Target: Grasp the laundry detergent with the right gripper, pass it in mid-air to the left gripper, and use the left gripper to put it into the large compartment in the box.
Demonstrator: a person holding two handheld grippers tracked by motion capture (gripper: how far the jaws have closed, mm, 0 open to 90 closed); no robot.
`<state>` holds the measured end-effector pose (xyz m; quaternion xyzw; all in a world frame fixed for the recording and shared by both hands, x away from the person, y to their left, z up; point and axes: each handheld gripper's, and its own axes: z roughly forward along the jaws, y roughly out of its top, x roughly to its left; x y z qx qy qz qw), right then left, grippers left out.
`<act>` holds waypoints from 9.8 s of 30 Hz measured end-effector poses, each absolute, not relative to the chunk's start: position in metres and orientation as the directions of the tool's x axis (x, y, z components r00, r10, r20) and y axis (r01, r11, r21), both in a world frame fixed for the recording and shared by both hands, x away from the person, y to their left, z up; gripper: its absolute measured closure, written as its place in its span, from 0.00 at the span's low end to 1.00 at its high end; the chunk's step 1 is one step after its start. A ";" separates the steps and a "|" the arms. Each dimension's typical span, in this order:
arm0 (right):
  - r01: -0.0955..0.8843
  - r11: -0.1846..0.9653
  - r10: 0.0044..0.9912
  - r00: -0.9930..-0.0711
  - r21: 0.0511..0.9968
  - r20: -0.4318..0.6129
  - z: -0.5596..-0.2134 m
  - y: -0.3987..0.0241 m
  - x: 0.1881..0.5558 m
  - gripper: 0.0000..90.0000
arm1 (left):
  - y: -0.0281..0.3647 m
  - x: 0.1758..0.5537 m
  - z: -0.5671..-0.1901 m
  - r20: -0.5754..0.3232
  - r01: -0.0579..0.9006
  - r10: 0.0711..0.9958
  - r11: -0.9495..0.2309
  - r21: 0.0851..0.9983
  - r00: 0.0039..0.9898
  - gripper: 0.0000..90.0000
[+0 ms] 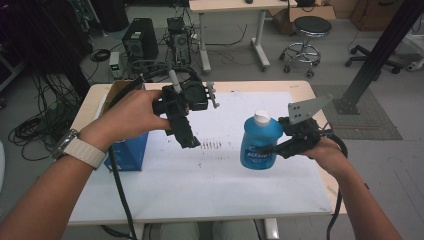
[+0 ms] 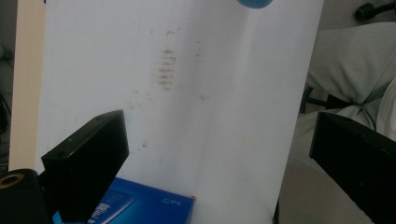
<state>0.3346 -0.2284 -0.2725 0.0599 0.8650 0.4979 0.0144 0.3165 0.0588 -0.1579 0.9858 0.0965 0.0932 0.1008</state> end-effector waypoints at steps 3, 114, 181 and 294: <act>0.080 0.497 0.100 -0.994 0.864 0.035 -0.270 -0.223 0.334 0.49 | 0.057 0.315 -0.156 0.165 0.165 0.202 -0.963 0.215 0.965 0.06; -0.010 0.541 -0.116 -0.991 0.841 0.063 -0.283 -0.124 0.340 0.49 | 0.011 0.313 -0.182 0.066 0.072 0.083 -0.986 0.147 0.994 0.41; 0.302 0.793 0.422 -0.899 0.530 -0.120 -0.263 -0.269 0.346 0.05 | 0.093 0.360 -0.099 0.169 0.658 0.694 -0.719 0.224 0.700 0.42; 0.374 0.821 0.458 -0.882 0.432 -0.106 -0.281 -0.303 0.344 0.06 | 0.259 0.409 -0.266 0.105 0.958 0.991 -0.106 0.267 0.081 0.42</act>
